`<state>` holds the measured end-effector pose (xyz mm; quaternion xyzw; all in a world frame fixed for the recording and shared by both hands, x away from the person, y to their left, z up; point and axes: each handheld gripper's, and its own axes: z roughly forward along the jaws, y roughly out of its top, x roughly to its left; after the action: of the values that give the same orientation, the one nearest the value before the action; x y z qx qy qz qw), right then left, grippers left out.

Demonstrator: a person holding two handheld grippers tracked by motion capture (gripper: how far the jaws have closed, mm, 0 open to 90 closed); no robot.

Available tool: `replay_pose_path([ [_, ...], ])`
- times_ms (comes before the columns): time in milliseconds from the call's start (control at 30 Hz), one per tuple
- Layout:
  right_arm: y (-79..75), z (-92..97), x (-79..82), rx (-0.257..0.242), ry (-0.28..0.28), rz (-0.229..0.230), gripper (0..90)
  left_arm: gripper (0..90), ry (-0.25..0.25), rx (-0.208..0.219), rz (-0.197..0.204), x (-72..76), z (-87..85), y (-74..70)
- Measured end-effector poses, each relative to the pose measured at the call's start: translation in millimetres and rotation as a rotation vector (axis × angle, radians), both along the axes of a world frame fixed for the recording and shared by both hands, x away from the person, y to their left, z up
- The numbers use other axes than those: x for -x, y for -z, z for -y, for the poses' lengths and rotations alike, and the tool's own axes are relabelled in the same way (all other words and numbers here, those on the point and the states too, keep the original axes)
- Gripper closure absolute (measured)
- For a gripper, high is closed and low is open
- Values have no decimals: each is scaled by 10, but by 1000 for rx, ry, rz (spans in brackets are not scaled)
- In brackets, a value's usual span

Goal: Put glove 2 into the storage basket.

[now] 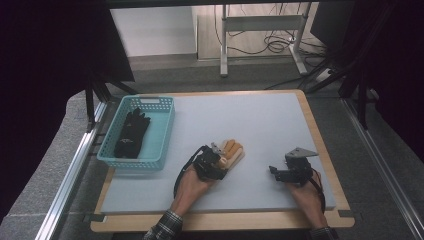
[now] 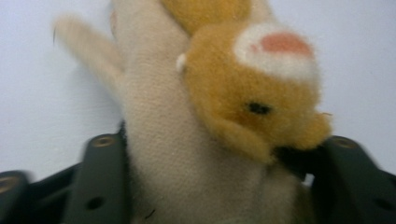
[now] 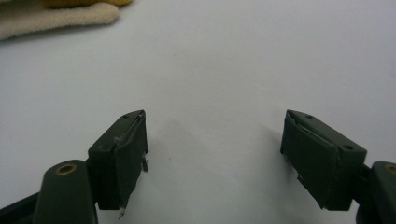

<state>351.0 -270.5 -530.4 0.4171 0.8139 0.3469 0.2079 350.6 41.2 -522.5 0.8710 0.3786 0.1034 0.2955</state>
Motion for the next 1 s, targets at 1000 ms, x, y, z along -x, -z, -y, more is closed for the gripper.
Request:
replay_pose_path([
  [1000, -1, 1, 1, 0, 1, -1, 223, 615, -75, 50, 43, -171, -492, -605],
])
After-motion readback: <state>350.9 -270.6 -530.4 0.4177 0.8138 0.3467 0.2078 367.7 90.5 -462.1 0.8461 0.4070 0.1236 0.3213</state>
